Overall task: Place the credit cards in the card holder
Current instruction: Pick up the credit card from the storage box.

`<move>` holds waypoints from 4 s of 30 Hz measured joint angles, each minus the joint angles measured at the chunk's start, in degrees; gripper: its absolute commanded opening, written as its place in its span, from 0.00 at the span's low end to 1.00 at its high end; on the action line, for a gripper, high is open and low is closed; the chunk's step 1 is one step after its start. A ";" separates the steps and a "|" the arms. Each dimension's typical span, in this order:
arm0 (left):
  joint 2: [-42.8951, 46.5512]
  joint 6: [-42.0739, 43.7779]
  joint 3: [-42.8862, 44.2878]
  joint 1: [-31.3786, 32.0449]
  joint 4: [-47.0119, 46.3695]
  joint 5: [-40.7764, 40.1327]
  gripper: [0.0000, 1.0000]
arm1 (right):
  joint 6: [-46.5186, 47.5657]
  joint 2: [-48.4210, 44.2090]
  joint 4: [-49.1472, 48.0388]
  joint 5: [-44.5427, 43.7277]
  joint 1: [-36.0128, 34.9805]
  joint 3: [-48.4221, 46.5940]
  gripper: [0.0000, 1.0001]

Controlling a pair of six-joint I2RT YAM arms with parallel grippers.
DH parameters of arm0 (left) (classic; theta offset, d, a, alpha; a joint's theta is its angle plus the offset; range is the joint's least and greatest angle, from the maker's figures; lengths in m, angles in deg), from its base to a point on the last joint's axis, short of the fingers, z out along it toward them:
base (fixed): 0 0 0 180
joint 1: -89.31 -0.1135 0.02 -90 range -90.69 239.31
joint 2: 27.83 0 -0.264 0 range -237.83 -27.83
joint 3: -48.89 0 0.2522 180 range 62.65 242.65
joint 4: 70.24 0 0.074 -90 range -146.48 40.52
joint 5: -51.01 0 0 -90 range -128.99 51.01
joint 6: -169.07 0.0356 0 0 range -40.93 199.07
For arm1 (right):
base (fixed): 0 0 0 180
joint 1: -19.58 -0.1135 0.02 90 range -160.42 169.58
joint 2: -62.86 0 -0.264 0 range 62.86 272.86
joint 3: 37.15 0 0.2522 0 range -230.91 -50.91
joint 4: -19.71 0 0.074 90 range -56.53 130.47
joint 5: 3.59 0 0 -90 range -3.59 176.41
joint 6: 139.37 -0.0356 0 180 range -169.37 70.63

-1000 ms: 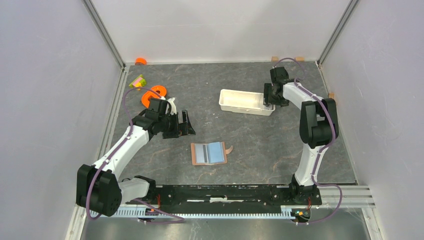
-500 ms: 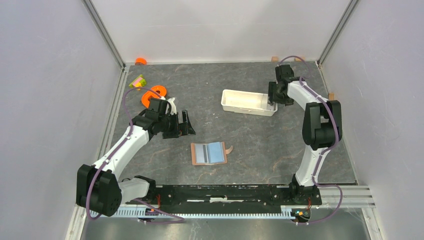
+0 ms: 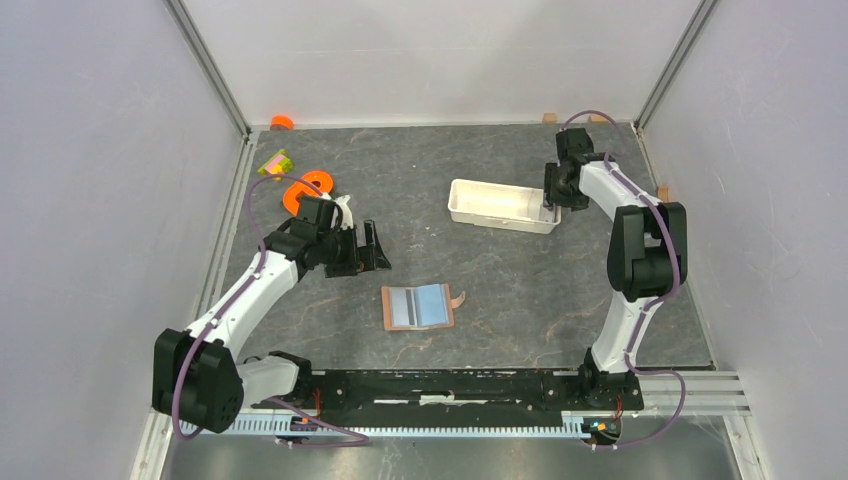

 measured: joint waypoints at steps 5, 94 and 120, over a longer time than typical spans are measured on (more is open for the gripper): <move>0.00 -0.02 0.00 0.00 -0.15 -0.55 0.93 | 0.15 -0.15 0.52 0.11 0.02 -0.31 0.58; -66.16 4.72 69.48 18.78 3.45 -26.80 0.02 | 1.77 -4.68 -6.95 28.89 10.34 8.55 0.33; -67.10 4.72 71.47 18.73 5.75 -27.19 0.02 | 1.68 -8.72 -5.62 30.38 11.04 8.15 0.02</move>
